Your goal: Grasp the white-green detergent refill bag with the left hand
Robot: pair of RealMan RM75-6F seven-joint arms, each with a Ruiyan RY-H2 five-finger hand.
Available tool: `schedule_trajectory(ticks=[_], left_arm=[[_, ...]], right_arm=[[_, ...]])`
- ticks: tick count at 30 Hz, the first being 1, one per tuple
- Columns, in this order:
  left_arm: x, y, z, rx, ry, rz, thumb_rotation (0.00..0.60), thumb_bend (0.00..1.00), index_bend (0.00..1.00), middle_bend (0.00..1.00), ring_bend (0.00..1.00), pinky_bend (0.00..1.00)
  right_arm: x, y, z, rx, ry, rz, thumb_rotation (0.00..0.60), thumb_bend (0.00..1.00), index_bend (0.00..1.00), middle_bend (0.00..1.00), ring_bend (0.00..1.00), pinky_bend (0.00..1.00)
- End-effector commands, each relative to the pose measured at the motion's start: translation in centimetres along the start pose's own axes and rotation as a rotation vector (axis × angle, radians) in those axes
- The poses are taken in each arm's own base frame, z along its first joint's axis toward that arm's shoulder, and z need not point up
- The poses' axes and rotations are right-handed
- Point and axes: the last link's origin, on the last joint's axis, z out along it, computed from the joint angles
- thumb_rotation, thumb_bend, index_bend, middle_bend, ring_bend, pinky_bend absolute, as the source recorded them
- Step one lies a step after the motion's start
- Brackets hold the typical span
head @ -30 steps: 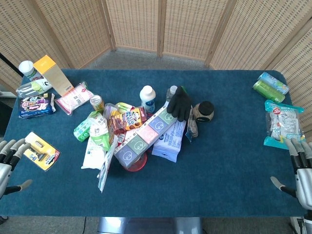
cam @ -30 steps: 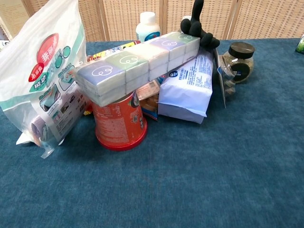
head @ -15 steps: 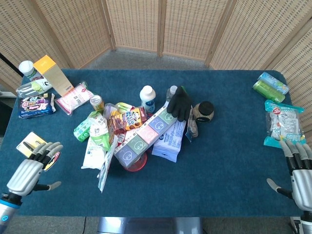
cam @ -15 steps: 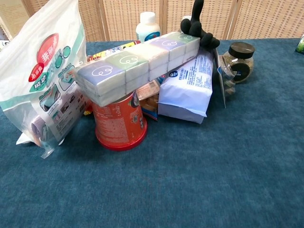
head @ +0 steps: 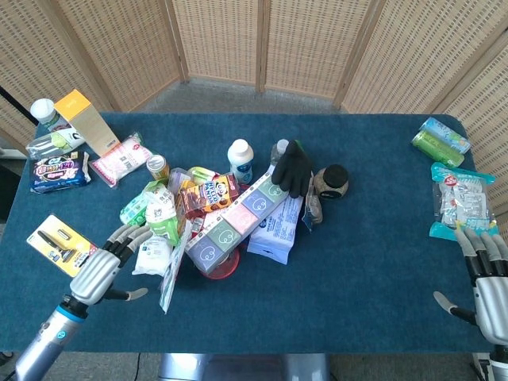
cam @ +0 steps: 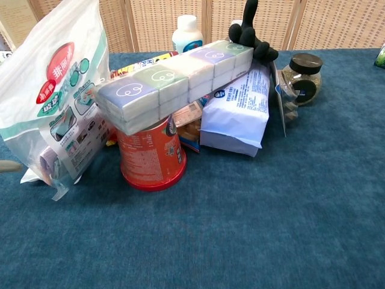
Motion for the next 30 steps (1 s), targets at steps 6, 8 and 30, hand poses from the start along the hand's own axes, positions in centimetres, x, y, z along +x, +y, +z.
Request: schedule_trajectory(ticks=[6,8,30], left_arm=[[-2.4,0.7,4.0,-0.042,-0.036,-0.039,0.6,0.0,0.0,0.0,0.0,0.0],[-3.1,1.1,5.0,-0.056,-0.04,-0.049,0.6,0.0,0.0,0.0,0.0,0.0],[-3.1,1.9,7.5,-0.063,0.119,0.032,0.6,0.07,0.98,1.0,1.0,1.0]], right_arm=[[0.3,-0.1,-0.1,0.005,0.011,0.002,0.6,0.0,0.0,0.0,0.0,0.0],[0.3,-0.1,-0.1,0.005,0.013,0.002,0.6,0.0,0.0,0.0,0.0,0.0],[0.9,-0.4,-0.4,0.025,0.027,0.023,0.6,0.0,0.0,0.0,0.0,0.0]])
